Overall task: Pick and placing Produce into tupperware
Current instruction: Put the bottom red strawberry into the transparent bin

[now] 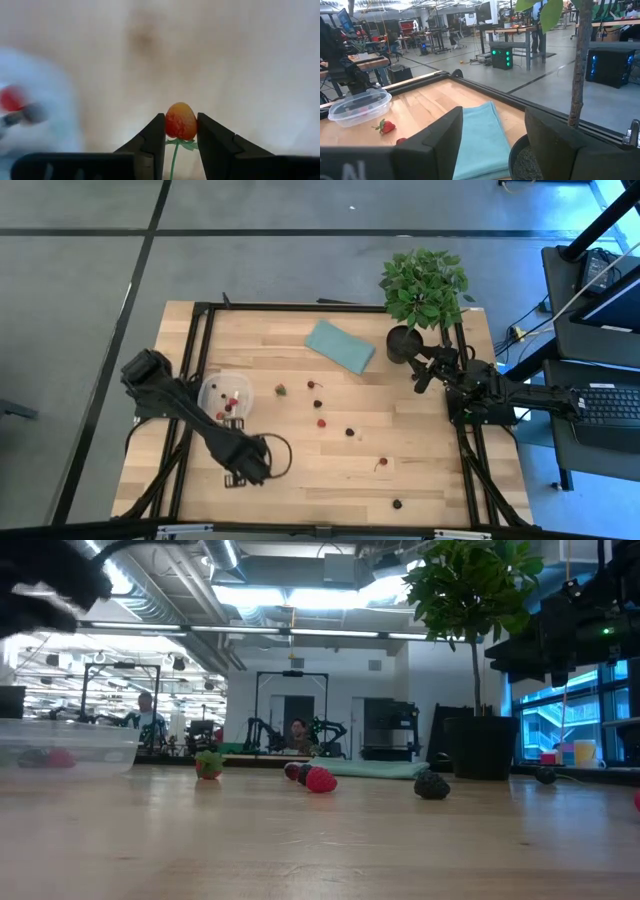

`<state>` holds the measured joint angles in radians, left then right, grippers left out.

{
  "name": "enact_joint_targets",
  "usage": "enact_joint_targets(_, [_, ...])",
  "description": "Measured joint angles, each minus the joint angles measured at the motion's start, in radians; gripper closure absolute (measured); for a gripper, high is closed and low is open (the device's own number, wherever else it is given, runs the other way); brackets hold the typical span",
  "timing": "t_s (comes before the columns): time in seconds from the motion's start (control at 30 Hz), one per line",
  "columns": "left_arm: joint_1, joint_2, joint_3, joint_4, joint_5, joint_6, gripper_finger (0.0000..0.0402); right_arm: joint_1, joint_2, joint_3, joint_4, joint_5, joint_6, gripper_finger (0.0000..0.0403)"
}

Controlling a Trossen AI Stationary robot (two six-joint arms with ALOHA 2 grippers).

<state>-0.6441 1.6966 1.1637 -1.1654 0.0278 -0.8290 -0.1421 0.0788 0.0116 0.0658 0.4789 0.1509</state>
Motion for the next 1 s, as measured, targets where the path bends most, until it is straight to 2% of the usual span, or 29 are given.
enact_joint_targets(0.3, [0.148,-0.238,0.000,-0.220,-0.230,-0.057,0.0314,0.000,0.000,0.000,0.000,0.000,-0.005,0.0186])
enact_joint_targets(0.53, [0.322,-0.314,-0.061,-0.255,-0.290,-0.092,0.0314,0.000,0.000,0.000,0.000,0.000,-0.006,0.0186])
enact_joint_targets(0.67, [0.405,-0.337,-0.152,-0.243,-0.290,-0.107,0.0314,0.000,0.000,0.000,0.000,0.000,-0.006,0.0186])
enact_joint_targets(0.8, [0.465,-0.367,-0.255,-0.151,-0.246,-0.104,0.0314,0.000,0.000,0.000,0.000,0.000,-0.006,0.0186])
enact_joint_targets(1.0, [0.500,-0.416,-0.360,-0.041,-0.216,-0.104,0.0314,0.000,0.000,0.000,0.000,0.000,-0.026,0.0186])
